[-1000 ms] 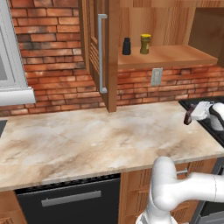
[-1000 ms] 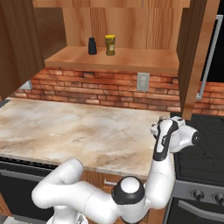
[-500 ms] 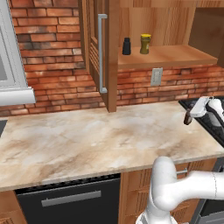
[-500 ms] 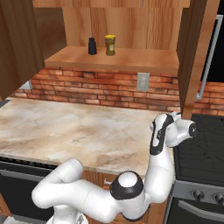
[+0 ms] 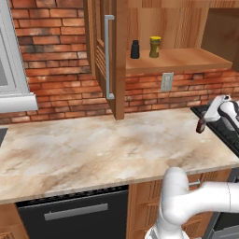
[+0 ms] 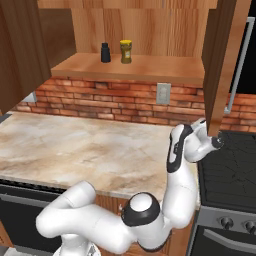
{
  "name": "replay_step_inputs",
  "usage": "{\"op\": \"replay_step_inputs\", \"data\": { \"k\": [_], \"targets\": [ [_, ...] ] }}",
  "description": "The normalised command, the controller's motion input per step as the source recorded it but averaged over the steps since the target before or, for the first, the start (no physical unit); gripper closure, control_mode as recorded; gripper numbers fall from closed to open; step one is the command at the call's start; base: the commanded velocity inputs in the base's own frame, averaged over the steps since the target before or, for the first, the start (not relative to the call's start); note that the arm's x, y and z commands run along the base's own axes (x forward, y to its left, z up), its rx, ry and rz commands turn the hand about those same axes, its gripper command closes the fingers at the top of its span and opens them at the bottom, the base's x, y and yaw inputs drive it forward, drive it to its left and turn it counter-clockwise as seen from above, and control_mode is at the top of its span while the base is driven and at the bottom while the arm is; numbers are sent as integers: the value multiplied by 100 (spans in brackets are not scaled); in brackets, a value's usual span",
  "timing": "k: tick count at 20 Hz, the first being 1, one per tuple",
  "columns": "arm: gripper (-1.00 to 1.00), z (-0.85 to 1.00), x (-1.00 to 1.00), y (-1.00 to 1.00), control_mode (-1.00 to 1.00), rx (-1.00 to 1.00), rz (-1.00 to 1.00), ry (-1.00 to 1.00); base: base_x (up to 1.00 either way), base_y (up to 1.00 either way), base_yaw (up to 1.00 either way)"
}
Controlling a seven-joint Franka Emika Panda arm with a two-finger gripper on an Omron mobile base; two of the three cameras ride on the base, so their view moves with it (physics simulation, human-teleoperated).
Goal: Collect the turmeric, ketchup, and shaker from the cabinet and place them next to the stove.
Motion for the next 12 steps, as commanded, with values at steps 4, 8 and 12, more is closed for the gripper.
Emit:
{"op": "replay_step_inputs", "data": {
  "k": [4, 8, 12],
  "targets": [
    [-100, 40, -27, 14, -100, -12, 0, -10, 0, 0, 0],
    [-100, 39, -39, 25, -100, -11, 0, -12, 0, 0, 0],
    [-100, 39, -41, 36, -100, -9, 0, -12, 0, 0, 0]
  ]
}}
